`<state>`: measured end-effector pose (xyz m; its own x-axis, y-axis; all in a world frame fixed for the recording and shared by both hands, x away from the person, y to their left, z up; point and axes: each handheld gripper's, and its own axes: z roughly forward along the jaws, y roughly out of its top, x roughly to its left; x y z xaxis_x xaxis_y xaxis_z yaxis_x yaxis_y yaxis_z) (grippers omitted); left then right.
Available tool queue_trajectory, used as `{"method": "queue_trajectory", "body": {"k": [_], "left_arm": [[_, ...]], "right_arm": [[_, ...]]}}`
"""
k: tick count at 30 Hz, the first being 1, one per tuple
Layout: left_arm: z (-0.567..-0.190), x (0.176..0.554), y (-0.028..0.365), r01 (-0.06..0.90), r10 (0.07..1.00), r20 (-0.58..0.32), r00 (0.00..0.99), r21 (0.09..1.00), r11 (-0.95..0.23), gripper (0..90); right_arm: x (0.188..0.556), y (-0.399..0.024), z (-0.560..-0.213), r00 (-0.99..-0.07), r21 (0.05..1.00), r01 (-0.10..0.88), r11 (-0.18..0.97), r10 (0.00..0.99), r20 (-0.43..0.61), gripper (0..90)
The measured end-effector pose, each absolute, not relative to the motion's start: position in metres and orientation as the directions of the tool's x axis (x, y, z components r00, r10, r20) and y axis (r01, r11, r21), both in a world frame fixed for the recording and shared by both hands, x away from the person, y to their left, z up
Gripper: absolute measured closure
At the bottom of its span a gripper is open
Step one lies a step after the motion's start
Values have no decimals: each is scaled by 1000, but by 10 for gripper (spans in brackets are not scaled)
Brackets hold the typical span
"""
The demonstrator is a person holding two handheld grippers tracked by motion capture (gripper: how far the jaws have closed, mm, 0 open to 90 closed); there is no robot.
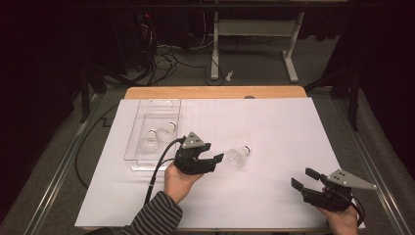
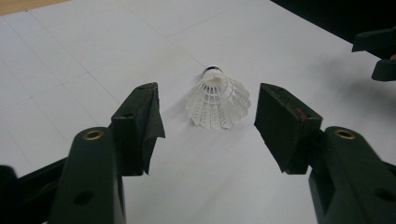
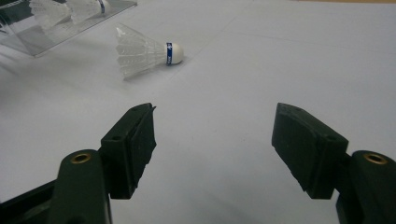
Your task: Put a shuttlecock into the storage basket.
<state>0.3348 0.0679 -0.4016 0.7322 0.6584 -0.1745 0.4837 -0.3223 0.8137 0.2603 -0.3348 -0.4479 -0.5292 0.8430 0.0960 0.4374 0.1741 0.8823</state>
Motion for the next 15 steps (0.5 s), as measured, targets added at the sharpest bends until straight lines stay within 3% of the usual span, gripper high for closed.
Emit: {"method": "queue_trajectory", "body": {"k": [15], "left_arm": [[-401,344,58,492,655,-183,733,808,-325,411]], "right_arm": [[260,-335,-448,-529,882,438,173,843,97,307]]}}
